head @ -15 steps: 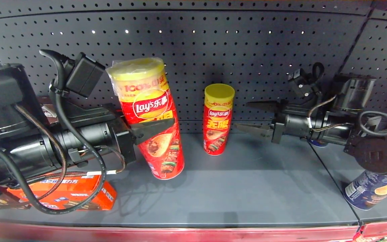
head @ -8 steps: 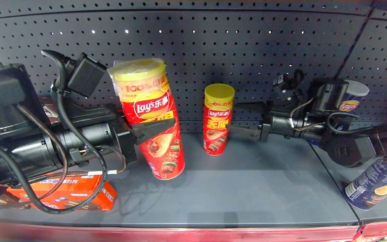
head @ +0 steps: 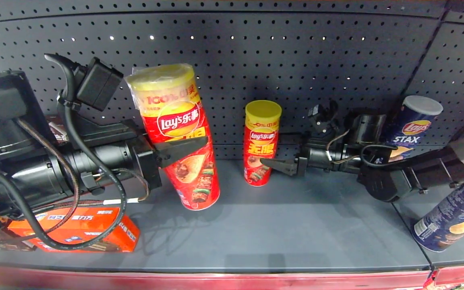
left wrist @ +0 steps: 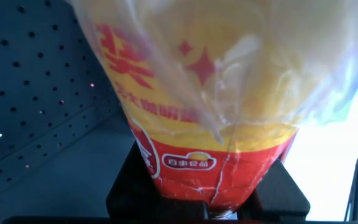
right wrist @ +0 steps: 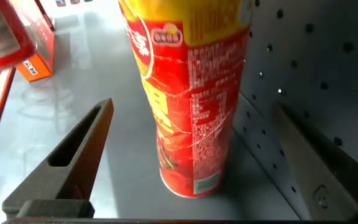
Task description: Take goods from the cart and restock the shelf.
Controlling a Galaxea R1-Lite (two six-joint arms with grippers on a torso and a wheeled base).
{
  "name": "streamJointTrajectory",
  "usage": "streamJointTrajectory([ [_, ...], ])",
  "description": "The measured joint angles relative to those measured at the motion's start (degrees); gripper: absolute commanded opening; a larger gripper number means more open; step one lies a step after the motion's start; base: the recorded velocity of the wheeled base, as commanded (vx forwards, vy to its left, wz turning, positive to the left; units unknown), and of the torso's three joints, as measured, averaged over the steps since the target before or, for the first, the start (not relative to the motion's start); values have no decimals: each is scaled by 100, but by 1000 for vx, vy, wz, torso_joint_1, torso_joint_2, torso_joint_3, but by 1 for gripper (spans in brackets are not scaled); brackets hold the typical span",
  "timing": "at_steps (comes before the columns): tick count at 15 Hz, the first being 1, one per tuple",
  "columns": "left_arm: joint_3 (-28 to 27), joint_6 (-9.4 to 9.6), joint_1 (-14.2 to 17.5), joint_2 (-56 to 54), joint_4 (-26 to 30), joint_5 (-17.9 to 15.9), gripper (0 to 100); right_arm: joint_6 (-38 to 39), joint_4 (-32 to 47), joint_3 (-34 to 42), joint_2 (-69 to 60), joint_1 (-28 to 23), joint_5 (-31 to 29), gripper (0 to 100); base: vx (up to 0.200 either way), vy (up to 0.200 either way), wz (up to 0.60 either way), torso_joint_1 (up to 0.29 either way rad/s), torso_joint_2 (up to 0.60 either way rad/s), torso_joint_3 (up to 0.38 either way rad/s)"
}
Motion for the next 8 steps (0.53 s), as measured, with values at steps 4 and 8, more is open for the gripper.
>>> streamJointTrajectory([
  [4, -20, 2, 129, -6, -26, -24, 0, -5, -80, -299, 386, 77, 83, 100, 0, 0, 0, 0, 0, 0],
  [8, 16, 0, 146, 2, -101, -24, 0, 1, -189, -505, 701, 121, 182, 100, 0, 0, 0, 0, 0, 0],
])
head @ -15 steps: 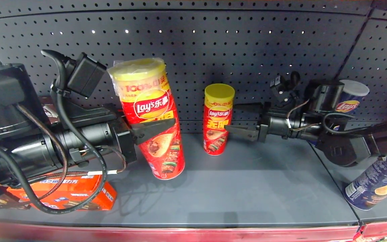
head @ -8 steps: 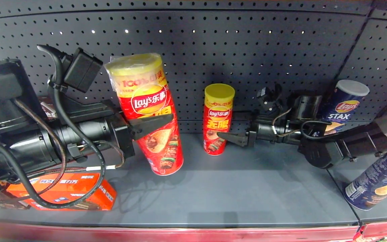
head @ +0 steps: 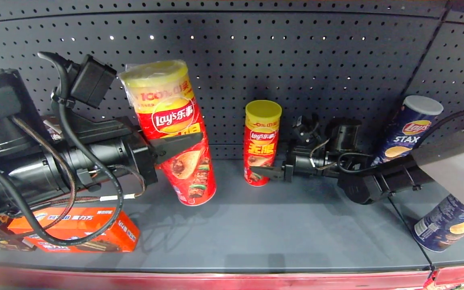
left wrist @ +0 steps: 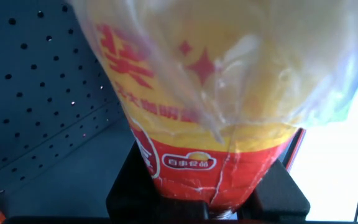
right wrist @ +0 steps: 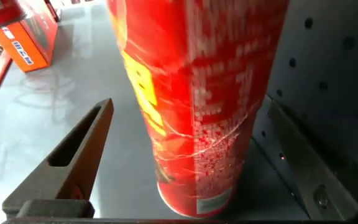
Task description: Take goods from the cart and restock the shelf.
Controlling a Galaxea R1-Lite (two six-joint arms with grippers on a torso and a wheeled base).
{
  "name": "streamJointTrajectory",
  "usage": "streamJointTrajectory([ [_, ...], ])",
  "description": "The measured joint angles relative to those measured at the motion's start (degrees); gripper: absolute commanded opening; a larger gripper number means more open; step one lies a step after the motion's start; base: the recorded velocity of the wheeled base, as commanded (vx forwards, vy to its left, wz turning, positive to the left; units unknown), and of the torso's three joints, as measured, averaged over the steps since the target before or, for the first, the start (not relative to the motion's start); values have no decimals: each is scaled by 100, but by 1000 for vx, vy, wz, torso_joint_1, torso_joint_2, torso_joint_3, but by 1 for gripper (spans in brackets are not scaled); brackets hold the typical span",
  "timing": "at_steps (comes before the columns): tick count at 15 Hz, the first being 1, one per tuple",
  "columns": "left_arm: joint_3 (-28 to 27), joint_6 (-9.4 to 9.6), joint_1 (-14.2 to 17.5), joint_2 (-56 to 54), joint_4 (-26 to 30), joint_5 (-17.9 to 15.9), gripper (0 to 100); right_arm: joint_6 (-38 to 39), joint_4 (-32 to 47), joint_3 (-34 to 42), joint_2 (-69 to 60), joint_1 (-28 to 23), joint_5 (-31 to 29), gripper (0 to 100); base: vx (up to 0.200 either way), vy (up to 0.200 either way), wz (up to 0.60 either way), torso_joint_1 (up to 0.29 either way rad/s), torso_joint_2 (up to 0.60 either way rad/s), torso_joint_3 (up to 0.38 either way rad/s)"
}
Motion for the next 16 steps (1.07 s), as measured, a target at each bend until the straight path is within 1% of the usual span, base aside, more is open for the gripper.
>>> streamJointTrajectory([
  [4, 22, 0, 63, 2, 2, 5, 0, 11, -6, -389, 305, 48, 11, 100, 0, 0, 0, 0, 0, 0],
  [5, 30, 0, 63, 2, 7, 0, 0, 11, -13, -488, 385, 65, 88, 0, 0, 0, 0, 0, 0, 0],
  [11, 99, 0, 68, -2, -26, 2, 0, 27, 5, -507, 451, 141, 117, 0, 0, 0, 0, 0, 0, 0],
  [14, 141, 2, 72, -22, -57, 9, 0, 27, -4, -315, 276, 148, 112, 0, 0, 0, 0, 0, 0, 0],
  [16, 215, 0, 82, -41, -63, 9, 0, 22, -57, -50, 29, 166, 101, 0, 0, 0, 0, 0, 0, 0],
])
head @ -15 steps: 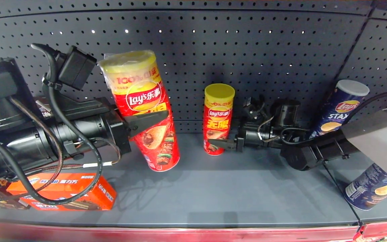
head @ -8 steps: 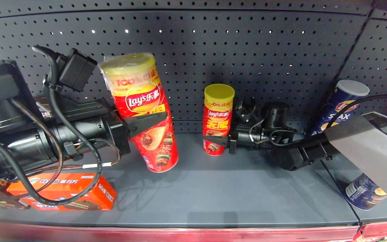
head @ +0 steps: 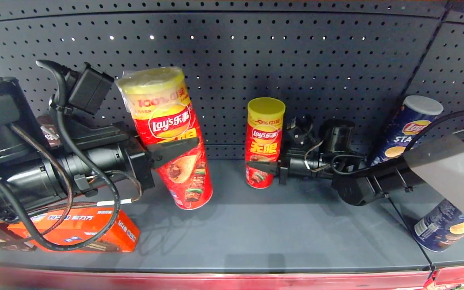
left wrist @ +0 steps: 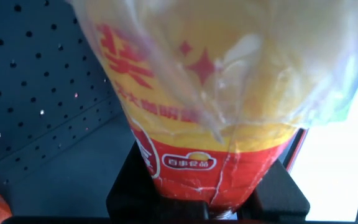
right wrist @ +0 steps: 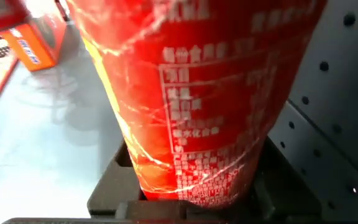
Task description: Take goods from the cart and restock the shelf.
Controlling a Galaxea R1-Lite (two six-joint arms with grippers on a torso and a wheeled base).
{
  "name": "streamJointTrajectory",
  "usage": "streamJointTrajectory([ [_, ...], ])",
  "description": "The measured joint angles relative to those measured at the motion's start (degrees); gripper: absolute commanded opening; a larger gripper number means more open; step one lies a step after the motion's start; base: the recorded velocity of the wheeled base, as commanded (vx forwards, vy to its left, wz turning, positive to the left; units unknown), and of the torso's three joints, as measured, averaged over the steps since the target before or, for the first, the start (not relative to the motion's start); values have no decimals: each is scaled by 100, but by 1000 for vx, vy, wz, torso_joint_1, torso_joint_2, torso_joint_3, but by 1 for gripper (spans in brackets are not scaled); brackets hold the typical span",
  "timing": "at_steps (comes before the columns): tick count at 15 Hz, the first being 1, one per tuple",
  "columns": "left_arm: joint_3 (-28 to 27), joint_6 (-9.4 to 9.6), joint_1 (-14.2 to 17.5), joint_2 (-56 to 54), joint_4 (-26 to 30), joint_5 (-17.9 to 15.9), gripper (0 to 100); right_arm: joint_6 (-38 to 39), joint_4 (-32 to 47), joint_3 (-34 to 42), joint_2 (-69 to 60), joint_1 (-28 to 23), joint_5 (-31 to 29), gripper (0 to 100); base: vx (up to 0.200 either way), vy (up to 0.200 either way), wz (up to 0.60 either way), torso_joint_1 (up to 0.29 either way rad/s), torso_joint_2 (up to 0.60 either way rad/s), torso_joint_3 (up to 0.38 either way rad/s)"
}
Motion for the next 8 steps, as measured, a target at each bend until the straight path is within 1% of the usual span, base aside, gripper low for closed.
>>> streamJointTrajectory([
  [3, 98, 0, 30, -55, 2, 0, 0, 0, -272, 608, -457, 80, -233, 0, 0, 0, 0, 0, 0, 0],
  [6, 106, 2, 45, -91, 6, 2, 0, 5, -670, 1546, -990, 260, -408, 0, 0, 0, 0, 0, 0, 0],
  [8, 117, 2, 45, -101, 16, 11, 0, 5, -1070, 2306, -1358, 414, -441, 0, 0, 0, 0, 0, 0, 0],
])
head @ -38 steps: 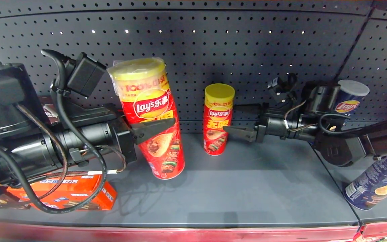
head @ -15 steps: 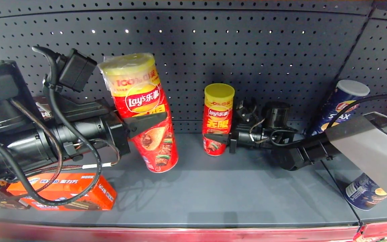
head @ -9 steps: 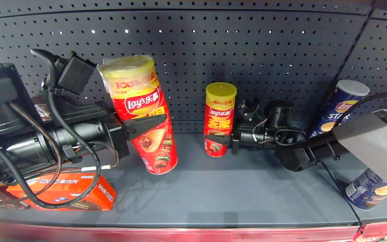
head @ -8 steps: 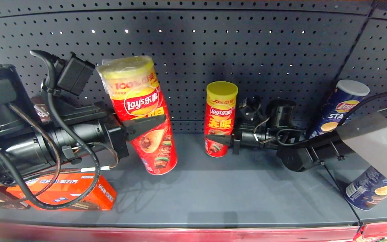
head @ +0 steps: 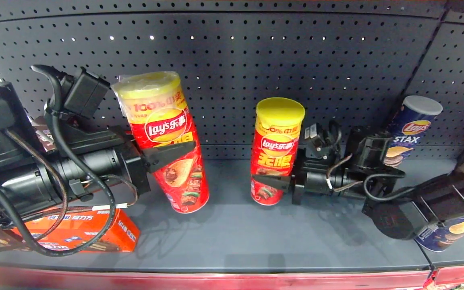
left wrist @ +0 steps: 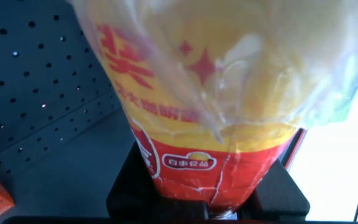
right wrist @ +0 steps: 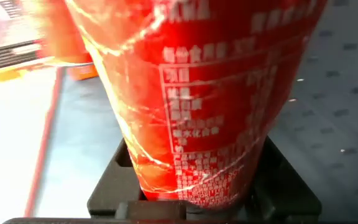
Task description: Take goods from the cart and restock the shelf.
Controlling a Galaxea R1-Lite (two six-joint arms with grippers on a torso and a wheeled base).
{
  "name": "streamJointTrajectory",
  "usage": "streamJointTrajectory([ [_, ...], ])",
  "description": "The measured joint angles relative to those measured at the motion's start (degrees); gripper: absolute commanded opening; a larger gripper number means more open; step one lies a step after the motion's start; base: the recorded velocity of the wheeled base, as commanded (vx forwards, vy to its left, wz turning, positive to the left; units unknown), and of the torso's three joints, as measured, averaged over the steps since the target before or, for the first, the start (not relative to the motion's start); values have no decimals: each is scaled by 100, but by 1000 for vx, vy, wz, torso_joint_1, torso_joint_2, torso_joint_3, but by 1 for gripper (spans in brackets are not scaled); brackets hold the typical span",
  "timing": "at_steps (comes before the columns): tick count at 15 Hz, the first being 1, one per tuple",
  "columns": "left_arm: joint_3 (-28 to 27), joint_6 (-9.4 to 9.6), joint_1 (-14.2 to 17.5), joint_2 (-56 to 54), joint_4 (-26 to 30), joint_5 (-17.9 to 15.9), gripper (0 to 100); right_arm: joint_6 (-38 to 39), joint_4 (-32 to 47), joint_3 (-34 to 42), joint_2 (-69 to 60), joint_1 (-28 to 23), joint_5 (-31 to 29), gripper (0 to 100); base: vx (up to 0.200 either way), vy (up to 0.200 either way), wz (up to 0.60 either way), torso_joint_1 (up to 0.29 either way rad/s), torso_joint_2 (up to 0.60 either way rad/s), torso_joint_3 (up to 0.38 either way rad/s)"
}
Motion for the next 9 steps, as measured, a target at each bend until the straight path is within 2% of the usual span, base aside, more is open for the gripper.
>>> streamJointTrajectory([
  [5, -12, 0, 7, -4, 11, 18, 0, 5, -670, 1506, -736, 560, -541, 0, 0, 0, 0, 0, 0, 0],
  [9, -17, -2, 46, -6, 11, 22, 0, 16, -1385, 2027, -601, 641, -519, 0, 0, 0, 0, 0, 0, 0],
])
